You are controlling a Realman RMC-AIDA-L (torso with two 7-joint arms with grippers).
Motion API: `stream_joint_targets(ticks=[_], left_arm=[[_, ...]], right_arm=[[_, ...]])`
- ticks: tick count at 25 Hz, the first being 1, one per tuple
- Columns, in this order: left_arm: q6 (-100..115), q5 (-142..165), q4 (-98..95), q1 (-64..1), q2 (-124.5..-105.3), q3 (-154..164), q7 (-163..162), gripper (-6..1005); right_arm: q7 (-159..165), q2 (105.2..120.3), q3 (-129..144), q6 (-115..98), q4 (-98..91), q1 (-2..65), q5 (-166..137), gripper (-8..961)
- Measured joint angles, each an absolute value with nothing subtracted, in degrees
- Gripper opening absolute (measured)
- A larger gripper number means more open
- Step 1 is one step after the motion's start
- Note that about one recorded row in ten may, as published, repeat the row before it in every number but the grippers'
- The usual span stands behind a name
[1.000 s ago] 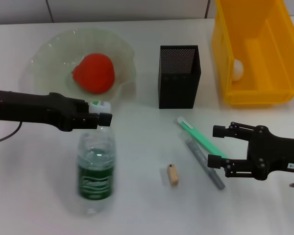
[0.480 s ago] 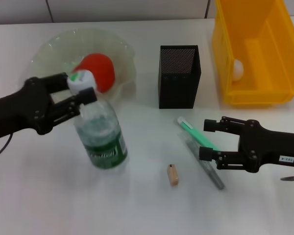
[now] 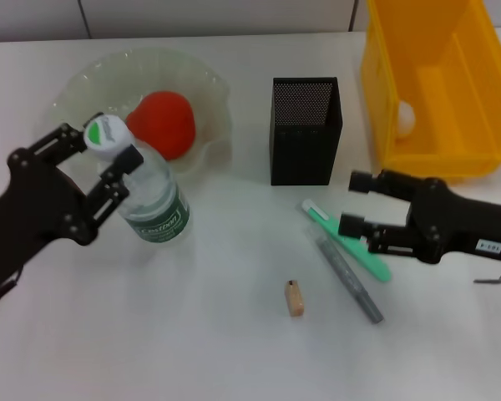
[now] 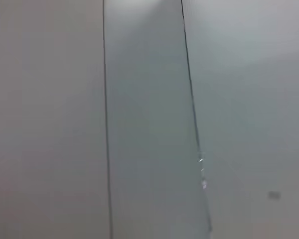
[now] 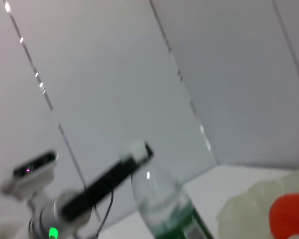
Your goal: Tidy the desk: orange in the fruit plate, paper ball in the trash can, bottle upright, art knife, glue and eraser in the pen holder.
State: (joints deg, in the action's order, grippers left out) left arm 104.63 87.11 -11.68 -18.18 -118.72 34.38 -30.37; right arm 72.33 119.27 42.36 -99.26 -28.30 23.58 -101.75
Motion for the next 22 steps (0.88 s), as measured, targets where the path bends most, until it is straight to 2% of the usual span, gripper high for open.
stream_joint_targets(ticks=[6,22], left_arm=[[100.19,86.53,-6.29,-18.38,-118.86,32.9,-19.5,519],[96.42,86.31,-4.53,-18.7,-118.92,32.62,-18.96,599]], right_arm=[[71.95,119.27,41.93,-98.98,-26.93,23.61,-99.42,780],[71.82,119.27,42.19,-97.48,-25.84,24.14,-99.4,771]])
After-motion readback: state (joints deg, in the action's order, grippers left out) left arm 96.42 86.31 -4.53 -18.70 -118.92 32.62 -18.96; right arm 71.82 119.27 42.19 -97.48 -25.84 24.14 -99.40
